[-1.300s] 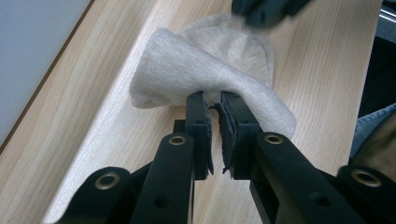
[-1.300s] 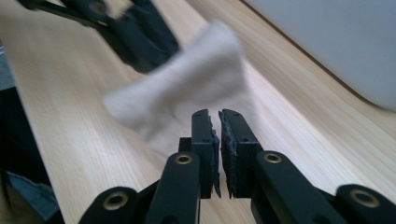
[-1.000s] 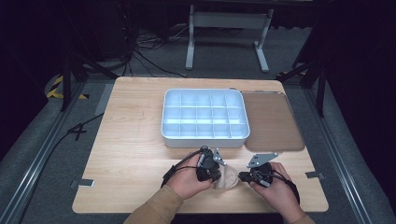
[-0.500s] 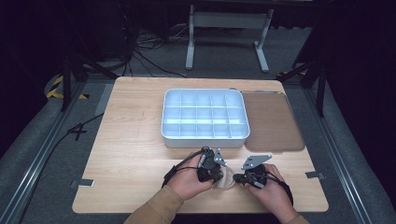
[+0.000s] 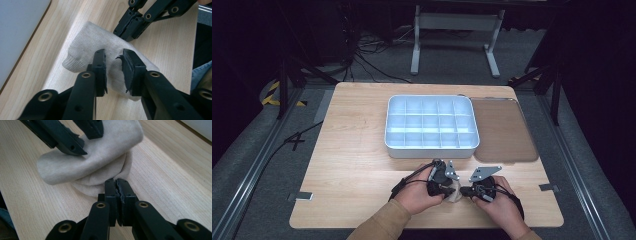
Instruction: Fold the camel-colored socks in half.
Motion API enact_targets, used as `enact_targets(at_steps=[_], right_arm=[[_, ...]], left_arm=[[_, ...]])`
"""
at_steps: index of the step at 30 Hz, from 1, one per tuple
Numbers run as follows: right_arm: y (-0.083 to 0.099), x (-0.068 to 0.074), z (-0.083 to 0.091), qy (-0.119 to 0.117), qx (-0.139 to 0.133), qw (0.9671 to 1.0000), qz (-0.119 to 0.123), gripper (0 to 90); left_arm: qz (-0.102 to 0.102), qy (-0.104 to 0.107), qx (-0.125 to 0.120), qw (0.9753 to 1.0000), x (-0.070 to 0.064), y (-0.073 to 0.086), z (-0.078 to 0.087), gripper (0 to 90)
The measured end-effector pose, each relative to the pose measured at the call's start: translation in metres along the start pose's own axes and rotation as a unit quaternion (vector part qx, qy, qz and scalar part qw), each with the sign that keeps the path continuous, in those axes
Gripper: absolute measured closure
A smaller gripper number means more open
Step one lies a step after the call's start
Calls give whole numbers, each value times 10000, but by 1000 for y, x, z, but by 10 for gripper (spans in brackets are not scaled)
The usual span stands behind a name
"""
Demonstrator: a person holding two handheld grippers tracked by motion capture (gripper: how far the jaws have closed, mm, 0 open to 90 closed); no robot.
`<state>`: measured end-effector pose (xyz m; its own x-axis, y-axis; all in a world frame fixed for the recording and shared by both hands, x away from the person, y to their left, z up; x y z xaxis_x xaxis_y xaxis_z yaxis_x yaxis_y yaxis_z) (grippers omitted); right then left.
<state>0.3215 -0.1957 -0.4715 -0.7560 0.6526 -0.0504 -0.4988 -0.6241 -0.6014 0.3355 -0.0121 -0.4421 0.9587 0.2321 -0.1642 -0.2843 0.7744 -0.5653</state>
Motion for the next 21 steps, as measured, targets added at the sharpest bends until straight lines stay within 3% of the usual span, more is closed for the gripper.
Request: enact_targets(at_steps=[11, 21], right_arm=[[0, 0, 0, -1, 8, 10000, 9, 861], [1, -2, 2, -16, -2, 10000, -10, 831]], left_arm=[[-193, 80, -45, 9998, 6, 5, -8, 502], [-206, 167, -116, 9996, 7, 8, -10, 457]])
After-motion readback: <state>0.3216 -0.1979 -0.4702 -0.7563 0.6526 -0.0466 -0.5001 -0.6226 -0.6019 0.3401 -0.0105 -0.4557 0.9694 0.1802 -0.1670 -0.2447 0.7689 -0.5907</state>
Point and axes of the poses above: each handheld gripper's, and its own axes: z roughly backward along the jaws, y roughly out of its underside, x roughly to its left, the point moved 1 cm from there along -z, roughly forward along the jaws, and after that the axes turned 9 degrees about y, right-handed, at the moved point
